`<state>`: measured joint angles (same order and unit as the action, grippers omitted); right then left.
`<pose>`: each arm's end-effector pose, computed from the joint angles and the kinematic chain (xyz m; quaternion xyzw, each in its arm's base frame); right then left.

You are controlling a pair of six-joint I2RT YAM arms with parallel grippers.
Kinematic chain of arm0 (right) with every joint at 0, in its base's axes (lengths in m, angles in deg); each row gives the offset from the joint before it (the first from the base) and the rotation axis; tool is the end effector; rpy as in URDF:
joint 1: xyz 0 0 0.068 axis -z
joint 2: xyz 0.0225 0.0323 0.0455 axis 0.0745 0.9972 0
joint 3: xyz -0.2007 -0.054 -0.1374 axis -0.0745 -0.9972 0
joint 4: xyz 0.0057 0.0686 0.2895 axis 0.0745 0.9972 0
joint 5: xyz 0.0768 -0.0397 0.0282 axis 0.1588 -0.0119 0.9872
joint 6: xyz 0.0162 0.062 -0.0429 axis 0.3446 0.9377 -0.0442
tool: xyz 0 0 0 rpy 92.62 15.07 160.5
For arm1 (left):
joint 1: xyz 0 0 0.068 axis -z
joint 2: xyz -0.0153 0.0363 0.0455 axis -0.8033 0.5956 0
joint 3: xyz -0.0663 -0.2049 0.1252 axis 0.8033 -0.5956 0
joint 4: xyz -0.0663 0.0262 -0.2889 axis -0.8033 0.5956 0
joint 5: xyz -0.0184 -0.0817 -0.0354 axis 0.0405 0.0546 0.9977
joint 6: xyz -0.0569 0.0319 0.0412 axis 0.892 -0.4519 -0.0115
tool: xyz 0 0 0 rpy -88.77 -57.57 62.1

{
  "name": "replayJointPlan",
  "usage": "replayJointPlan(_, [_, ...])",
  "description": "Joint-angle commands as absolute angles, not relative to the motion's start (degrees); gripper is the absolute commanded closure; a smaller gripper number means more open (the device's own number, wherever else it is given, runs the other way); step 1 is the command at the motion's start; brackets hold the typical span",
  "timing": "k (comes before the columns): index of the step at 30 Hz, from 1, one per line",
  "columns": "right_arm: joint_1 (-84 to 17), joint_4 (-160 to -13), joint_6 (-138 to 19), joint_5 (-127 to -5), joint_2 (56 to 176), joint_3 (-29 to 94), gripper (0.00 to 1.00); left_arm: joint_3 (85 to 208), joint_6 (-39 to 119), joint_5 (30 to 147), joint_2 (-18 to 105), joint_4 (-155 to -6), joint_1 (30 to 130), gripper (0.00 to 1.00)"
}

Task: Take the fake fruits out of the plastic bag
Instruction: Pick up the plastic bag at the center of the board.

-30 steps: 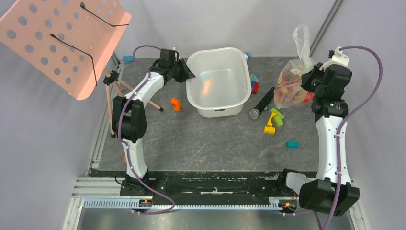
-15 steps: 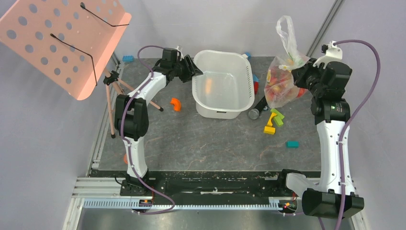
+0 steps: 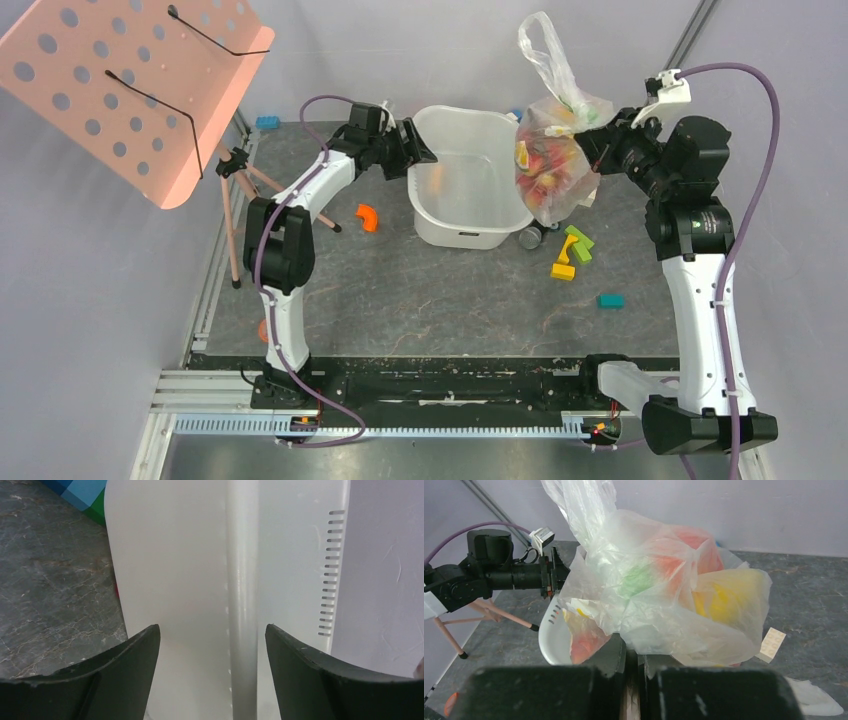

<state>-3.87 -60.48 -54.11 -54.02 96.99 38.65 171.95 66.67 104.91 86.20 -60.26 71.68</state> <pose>0.2891 0.0203 0.4597 -0.0340 0.7459 0.1946 0.6361 0.4889 -0.1897 0.2035 -0.0591 0.8807 -0.3714 0.2880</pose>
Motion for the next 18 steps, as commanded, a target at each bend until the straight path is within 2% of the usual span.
replayJointPlan(1, [-4.0, -63.3, -54.7, -52.4, 95.6, 41.8, 1.0, 178.3, 61.7, 104.7, 87.0, -55.8, 73.4, 0.22])
replayJointPlan(8, [-4.0, -62.1, -56.0, -54.3, 95.1, 41.6, 1.0, 180.6, 58.9, 101.4, 86.9, -52.2, 74.8, 0.5])
replayJointPlan(12, [-3.9, -62.4, -55.4, -57.4, 94.8, 41.0, 1.0, 180.9, 58.4, 103.1, 85.5, -52.3, 75.4, 0.63])
replayJointPlan(18, [-4.0, -63.7, -55.1, -59.5, 93.6, 38.8, 0.99, 178.6, 57.8, 108.5, 83.1, -53.2, 76.3, 0.76])
